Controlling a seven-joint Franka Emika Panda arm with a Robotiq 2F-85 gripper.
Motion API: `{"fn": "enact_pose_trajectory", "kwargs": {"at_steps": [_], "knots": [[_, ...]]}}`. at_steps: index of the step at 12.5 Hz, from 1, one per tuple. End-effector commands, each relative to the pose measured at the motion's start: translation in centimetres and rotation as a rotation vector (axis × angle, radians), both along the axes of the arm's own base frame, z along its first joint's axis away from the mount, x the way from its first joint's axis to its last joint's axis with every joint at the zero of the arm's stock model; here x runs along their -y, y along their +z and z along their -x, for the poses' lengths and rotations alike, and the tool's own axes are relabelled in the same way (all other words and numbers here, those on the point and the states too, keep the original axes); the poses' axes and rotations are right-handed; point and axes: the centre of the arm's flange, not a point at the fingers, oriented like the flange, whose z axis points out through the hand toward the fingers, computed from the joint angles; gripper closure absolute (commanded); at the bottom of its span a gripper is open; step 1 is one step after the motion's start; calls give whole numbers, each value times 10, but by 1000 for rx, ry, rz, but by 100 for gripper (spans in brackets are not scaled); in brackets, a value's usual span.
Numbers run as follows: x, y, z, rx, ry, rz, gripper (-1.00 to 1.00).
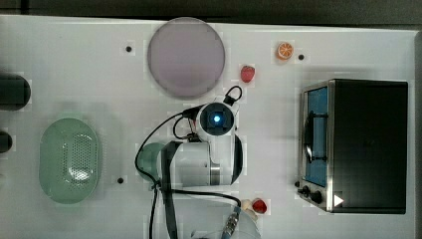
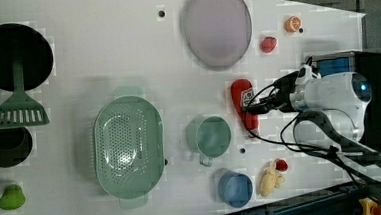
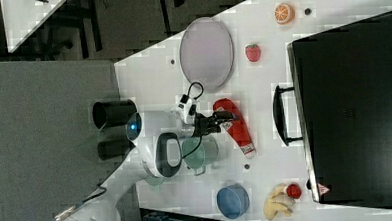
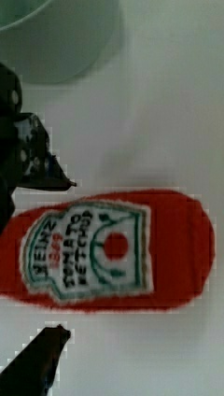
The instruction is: Pick Ketchup from the table and place it in strainer.
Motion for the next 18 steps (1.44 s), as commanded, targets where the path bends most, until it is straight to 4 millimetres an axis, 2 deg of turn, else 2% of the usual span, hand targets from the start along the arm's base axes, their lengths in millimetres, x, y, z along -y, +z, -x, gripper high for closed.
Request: {"fn": "enact_pose_trajectory", "kwargs": {"at_steps": [1, 2, 5, 7, 8, 10, 14, 16, 18], "knots": [[-10, -9, 0, 34, -7, -7, -100], [-9, -16, 2, 26, -18, -7, -92], [-11, -17, 1, 33, -16, -10, -22], [-10, -6, -4, 55, -16, -8, -22], [-8, 7, -8, 77, -19, -5, -22], [-6, 49, -16, 110, -20, 6, -22], [-17, 159, -14, 53, 4, 43, -22], [-35, 207, -6, 36, 1, 61, -22], [-64, 240, 5, 18, -61, 78, -22]]}}
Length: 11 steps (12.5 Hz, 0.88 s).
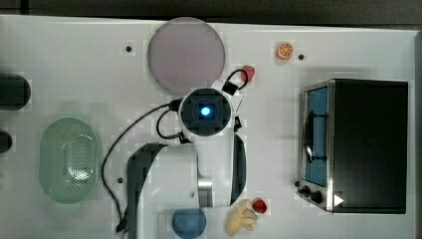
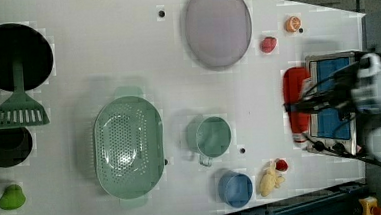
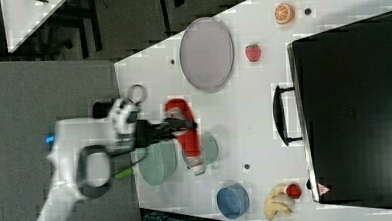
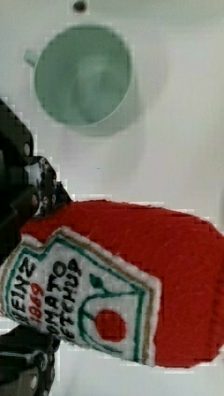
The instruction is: Pick Ketchup from the table and place it in strainer.
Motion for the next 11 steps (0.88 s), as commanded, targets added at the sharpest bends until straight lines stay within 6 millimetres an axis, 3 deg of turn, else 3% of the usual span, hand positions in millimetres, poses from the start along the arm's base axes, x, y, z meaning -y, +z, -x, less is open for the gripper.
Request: {"fn": "enact_pose_trajectory", "kwargs": {"at_steps": [1, 3, 6, 11], "knots": [[-67, 32, 14, -19, -75, 15, -22], [-116, 44, 21, -7, -114, -21, -22], [-189, 37, 39, -18, -229, -30, -22], [-293, -16, 59, 3, -406, -122, -22]]}}
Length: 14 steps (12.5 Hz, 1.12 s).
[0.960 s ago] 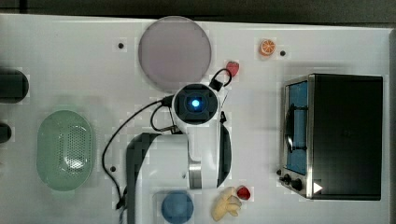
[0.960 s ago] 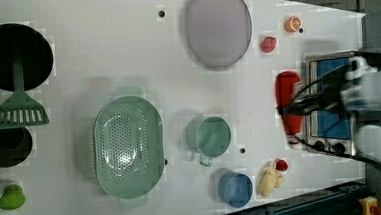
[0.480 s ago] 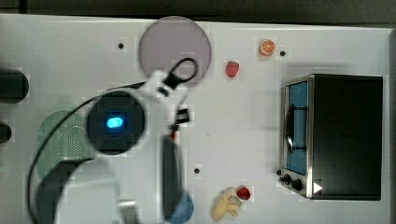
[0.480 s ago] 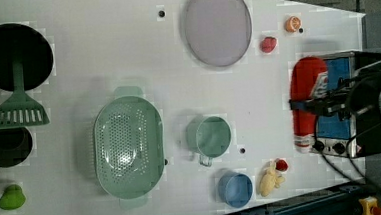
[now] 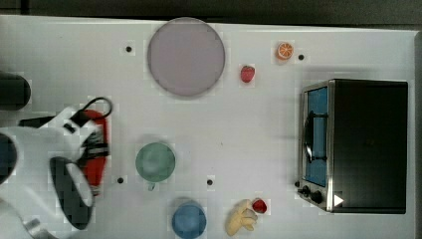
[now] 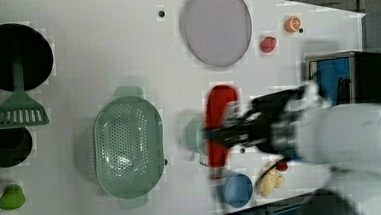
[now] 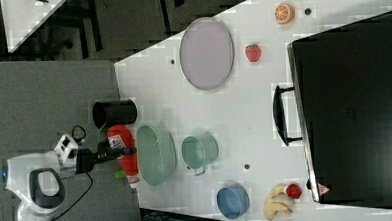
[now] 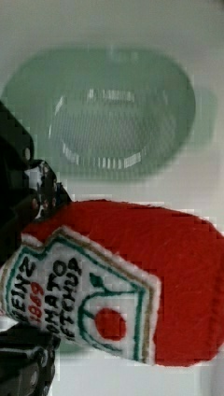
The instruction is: Pick Ketchup from the table and place it in strainer.
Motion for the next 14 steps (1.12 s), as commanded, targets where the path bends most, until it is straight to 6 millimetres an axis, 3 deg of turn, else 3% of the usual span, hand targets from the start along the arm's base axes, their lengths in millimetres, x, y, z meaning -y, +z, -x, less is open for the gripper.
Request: {"fn": "enact_pose_trajectory", "kwargs": {"at_steps": [1, 4, 6, 9, 11, 14], "knots": [[-30, -38, 0, -42, -278, -82, -22], [-67, -86, 10, -79, -309, -166, -22], [-77, -117, 11, -94, -321, -202, -31], [-79, -152, 8, -98, -315, -228, -95], [-72, -142, 0, -80, -359, -230, -100], [-52, -83, -18, 7, -493, -217, -100]]}}
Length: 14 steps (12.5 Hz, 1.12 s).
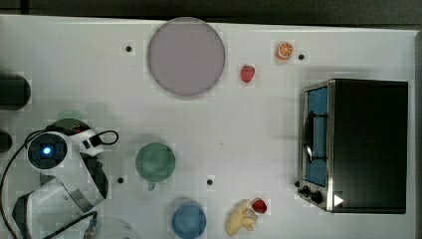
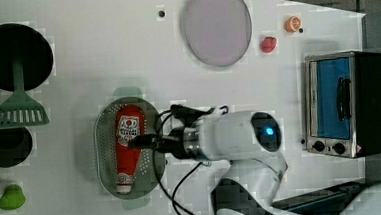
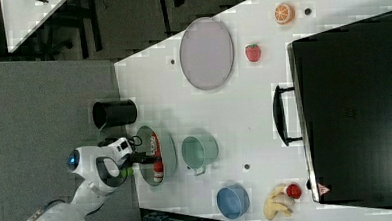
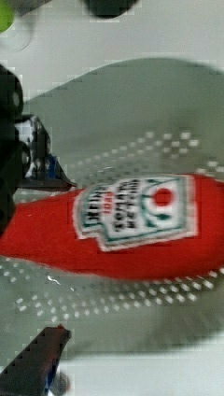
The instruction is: Pick Ketchup from the table and place it in strainer.
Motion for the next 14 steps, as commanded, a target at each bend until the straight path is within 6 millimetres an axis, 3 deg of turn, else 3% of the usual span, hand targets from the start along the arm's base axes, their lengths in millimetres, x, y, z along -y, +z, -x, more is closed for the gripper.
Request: {"fn": "enact_pose_trajectory", "kwargs": {"at_steps": [1, 3, 5, 9, 12, 14], "knots": [[19, 121, -42, 197, -158, 12, -100], [53, 175, -58, 268, -217, 61, -100], [104, 222, -68, 254, -321, 134, -100], [207, 318, -63, 133, -540, 188, -100], [279, 370, -53, 74, -645, 199, -100], [316, 388, -49, 61, -665, 194, -100]]}}
